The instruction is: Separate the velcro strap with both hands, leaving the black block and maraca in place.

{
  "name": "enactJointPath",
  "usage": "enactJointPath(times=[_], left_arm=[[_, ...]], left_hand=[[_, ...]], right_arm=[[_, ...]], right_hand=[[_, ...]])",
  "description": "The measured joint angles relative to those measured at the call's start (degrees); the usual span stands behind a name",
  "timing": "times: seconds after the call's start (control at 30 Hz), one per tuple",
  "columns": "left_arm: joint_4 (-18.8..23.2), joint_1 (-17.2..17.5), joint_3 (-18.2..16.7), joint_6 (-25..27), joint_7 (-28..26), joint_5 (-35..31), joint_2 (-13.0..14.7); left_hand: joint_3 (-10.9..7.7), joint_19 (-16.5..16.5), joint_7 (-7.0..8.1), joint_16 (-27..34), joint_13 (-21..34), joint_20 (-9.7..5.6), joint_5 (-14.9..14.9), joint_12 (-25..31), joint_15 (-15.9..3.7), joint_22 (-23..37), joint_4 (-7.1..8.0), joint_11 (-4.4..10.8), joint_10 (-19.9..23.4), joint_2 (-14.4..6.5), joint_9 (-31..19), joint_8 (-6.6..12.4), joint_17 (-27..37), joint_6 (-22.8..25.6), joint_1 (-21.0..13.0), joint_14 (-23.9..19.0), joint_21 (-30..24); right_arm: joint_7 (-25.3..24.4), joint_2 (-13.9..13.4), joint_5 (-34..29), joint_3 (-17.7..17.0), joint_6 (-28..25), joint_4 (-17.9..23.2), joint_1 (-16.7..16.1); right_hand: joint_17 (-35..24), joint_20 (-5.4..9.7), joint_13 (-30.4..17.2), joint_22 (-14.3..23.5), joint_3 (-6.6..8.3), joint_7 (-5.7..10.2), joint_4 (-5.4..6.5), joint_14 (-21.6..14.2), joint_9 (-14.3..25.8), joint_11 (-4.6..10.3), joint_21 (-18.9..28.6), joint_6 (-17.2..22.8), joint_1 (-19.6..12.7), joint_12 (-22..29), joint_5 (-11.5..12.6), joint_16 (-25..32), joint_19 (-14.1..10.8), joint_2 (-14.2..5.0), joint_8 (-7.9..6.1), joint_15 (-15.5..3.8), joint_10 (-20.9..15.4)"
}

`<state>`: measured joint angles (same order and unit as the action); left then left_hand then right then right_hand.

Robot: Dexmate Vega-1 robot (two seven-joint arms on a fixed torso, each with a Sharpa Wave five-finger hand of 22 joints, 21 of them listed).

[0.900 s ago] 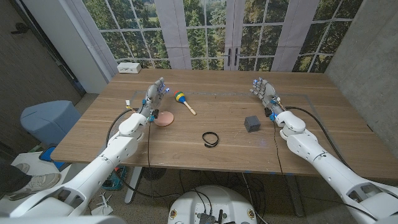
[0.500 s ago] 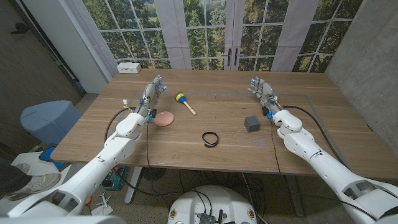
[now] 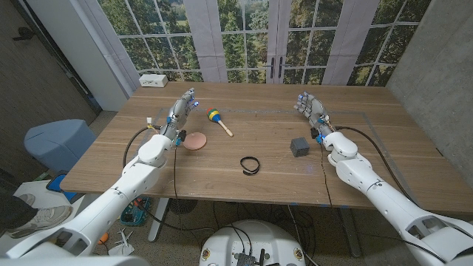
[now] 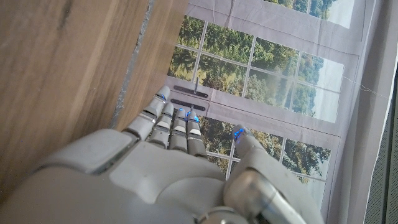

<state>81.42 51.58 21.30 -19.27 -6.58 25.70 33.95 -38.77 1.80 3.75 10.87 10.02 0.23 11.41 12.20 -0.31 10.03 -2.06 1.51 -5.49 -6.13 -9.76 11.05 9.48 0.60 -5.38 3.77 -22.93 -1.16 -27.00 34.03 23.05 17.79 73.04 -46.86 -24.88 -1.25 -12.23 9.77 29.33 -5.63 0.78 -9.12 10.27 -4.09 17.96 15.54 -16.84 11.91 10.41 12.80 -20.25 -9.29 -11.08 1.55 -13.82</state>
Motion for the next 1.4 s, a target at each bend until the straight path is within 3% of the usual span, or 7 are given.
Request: enactJointPath(times=[0.17, 0.27, 0.57, 0.87, 1.2, 1.4], left_arm=[[2.5, 0.5, 0.7, 0.4, -3.0, -5.1, 1.4], [4.0, 0.8, 1.2, 1.2, -4.5, -8.0, 2.2], [8.4, 1.1, 2.6, 4.8, -8.4, -17.1, 4.3], [12.6, 1.1, 3.9, 8.5, -9.9, -23.4, 6.2], [17.1, 1.1, 5.4, 11.8, -10.6, -29.1, 8.2], [19.7, 1.0, 6.2, 15.3, -11.3, -35.2, 9.3]], left_hand=[[-0.19, 1.2, 0.33, 0.0, 0.0, 0.59, -0.4, 0.4, 0.0, 0.0, -1.32, 0.22, 1.2, -0.4, 0.0, 0.0, 0.0, 1.5, -0.7, -1.4, 0.0], [-0.21, 1.4, 0.33, 0.0, 0.0, 0.81, -0.4, 0.4, 0.0, 0.0, -1.62, 0.34, 1.5, -0.3, 0.0, 0.0, 0.0, 1.5, -0.8, -1.4, 0.0], [-0.04, 2.0, 0.86, 0.0, 0.0, 0.99, -0.4, 0.4, -0.31, 0.0, -2.4, 0.74, 1.9, -0.4, 0.0, 0.0, 0.0, 2.0, -1.1, -1.7, 0.0], [-0.1, 2.5, 1.25, 0.0, 0.0, 1.11, -0.6, 0.4, -0.47, 0.0, -3.28, 0.86, 2.6, -0.4, 0.0, 0.0, 0.0, 2.4, -1.1, -2.5, 0.0], [-0.06, 3.4, 1.67, 0.0, 0.3, 2.44, -0.8, 0.4, -0.3, 0.0, -4.59, 2.58, 4.4, -0.7, 0.0, 0.0, 0.0, 4.0, -1.7, -3.8, 0.3], [-0.11, 3.4, 1.97, 0.0, 0.3, 2.44, -1.1, 0.4, -0.61, 0.0, -4.98, 2.28, 4.7, -0.7, -0.2, 0.0, 0.0, 4.3, -1.7, -4.1, 0.3]], right_arm=[[-0.8, -0.2, -0.3, -0.3, 0.3, 0.8, -0.7], [-1.2, -0.3, -0.4, -0.4, 0.5, 1.2, -1.1], [-1.7, -0.7, -0.4, -1.0, 1.4, 1.8, -2.2], [-2.0, -0.9, 0.0, -1.8, 2.3, 1.9, -3.4], [-1.9, -0.9, 0.4, -2.3, 4.0, 1.5, -4.0], [-1.6, -0.6, 0.6, -2.6, 5.0, 0.7, -4.4]], right_hand=[[0.2, -0.34, 0.0, 0.0, 0.08, -0.31, -0.56, -0.3, 0.0, -0.31, 0.0, 0.3, 0.0, 0.0, 0.0, 0.0, -0.3, 0.01, 0.0, 0.3, -0.3], [0.4, -0.41, 0.0, 0.0, 0.02, -0.31, -0.95, -0.3, 0.0, -0.19, -0.4, 0.3, -0.8, 0.0, 0.0, 0.0, -0.4, 0.75, 0.0, 0.3, -0.4], [0.4, -0.38, 0.3, 0.0, 0.08, -0.51, -1.5, -0.5, 0.0, -0.31, -0.4, 0.5, -1.4, 0.0, 0.0, 0.0, -0.4, 0.07, 0.0, 0.08, -0.9], [0.7, -0.19, 0.3, 0.0, 0.08, -0.29, -1.98, -0.5, 0.0, -0.31, -0.4, 0.7, -1.4, 0.0, 0.0, 0.0, -0.6, 0.07, 0.0, 0.08, -0.9], [0.7, -0.6, 0.3, 0.0, -0.07, -0.5, -2.13, -0.9, 0.0, -0.62, -0.9, 0.9, -1.4, 0.0, 0.0, 0.4, -1.0, 0.08, 0.0, 0.5, -1.2], [0.7, -0.6, 0.3, 0.0, -0.23, -0.5, -2.29, -0.9, 0.0, -0.62, -0.9, 0.9, -1.4, 0.0, 0.0, 0.4, -1.0, 0.07, 0.0, 0.5, -1.2]])
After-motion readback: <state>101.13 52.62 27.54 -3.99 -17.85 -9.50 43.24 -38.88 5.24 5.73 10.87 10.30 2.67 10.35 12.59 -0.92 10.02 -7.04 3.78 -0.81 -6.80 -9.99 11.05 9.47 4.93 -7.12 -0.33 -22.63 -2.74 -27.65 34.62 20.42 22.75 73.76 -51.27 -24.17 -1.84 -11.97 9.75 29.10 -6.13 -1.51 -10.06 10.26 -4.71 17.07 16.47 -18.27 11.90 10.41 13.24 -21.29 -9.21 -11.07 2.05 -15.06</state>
